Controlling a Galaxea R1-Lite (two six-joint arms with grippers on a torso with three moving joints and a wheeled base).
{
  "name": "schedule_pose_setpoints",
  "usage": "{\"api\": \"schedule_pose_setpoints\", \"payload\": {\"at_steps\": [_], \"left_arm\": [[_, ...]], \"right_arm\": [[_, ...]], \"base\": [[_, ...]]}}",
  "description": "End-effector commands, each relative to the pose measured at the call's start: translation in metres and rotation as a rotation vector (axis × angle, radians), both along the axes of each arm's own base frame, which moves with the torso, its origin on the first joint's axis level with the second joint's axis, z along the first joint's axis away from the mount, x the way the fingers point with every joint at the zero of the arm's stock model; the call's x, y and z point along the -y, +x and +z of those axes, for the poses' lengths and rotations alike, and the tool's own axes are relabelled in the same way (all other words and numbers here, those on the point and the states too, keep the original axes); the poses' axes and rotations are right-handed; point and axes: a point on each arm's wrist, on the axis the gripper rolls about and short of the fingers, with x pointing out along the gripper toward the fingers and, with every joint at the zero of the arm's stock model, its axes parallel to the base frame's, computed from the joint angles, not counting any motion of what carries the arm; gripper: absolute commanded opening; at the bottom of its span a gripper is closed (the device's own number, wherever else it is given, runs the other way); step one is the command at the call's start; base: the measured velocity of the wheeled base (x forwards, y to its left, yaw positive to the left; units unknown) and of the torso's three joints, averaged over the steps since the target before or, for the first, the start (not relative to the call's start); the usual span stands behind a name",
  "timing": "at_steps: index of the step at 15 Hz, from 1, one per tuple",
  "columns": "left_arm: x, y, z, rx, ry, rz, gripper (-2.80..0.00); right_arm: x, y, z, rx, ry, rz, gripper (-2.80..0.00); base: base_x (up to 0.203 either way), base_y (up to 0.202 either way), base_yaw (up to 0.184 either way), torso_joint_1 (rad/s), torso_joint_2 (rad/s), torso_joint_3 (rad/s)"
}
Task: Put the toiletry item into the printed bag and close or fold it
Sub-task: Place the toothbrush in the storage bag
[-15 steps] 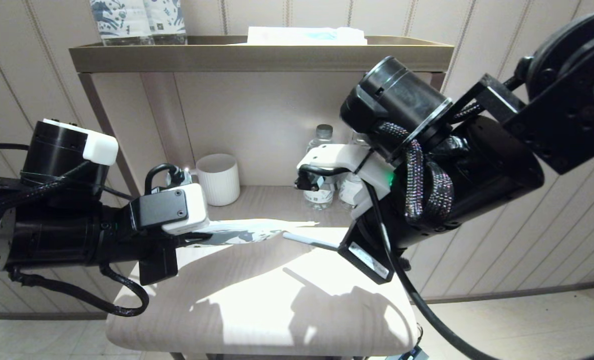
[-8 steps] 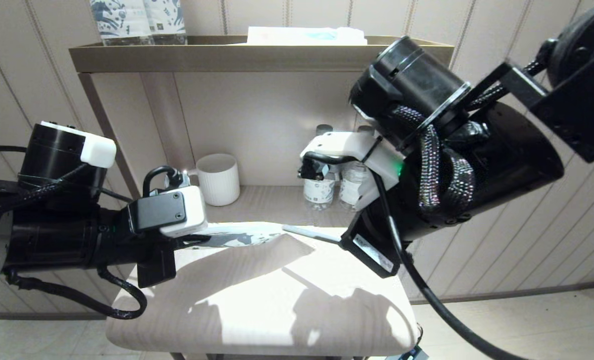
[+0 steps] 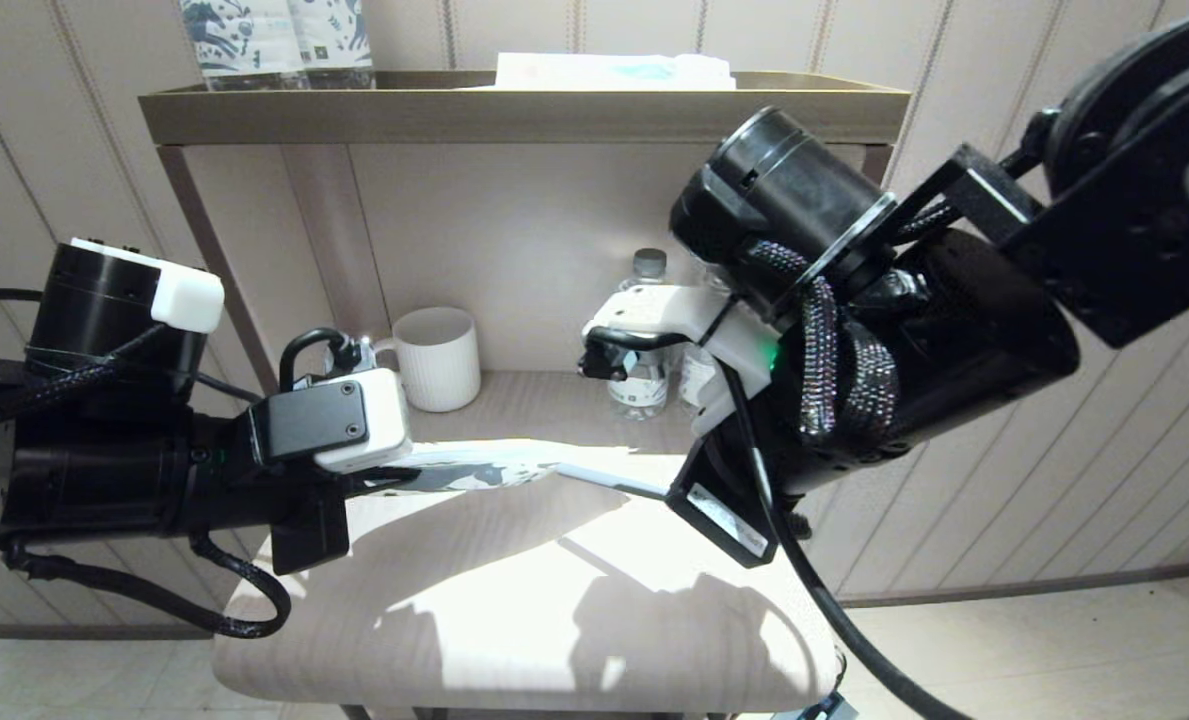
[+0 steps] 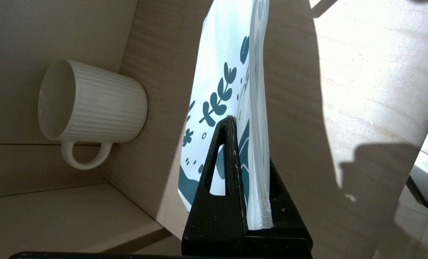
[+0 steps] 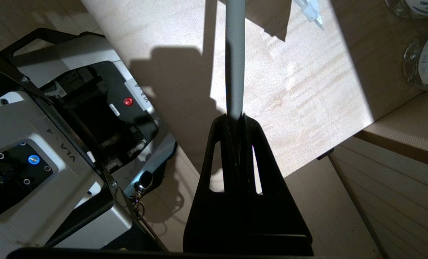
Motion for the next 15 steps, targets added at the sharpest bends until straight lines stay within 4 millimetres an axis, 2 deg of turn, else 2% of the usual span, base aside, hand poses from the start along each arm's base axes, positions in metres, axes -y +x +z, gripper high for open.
{"api": "schedule_pose_setpoints", "payload": {"at_steps": [1,4,8,10,15], "left_arm": [[0.000,-0.001,0.000,0.002,0.003,-0.004,-2.80],[-0.001,-0.002,0.000,0.002,0.002,-0.005,-2.80],[0.000,-0.001,0.000,-0.002,0.003,-0.004,-2.80],[-0.001,-0.001,-0.001,-0.002,0.003,-0.004,-2.80],[-0.001,-0.002,-0.003,-0.007,0.007,-0.005,-2.80]], "right_arm": [[-0.007,0.007,-0.010,-0.018,-0.025,0.002,-2.80],[-0.011,0.010,-0.010,-0.002,-0.005,0.000,-2.80],[0.004,-0.004,0.014,0.057,0.058,0.003,-2.80],[0.010,-0.009,0.020,0.065,0.067,0.003,-2.80],[0.008,-0.007,0.015,0.051,0.053,0.002,-2.80]], "base": [[0.000,0.000,0.000,0.000,0.00,0.000],[0.000,0.000,0.000,0.000,0.00,0.000],[0.000,0.000,0.000,0.000,0.00,0.000],[0.000,0.000,0.000,0.000,0.00,0.000],[0.000,0.000,0.000,0.000,0.00,0.000]]}}
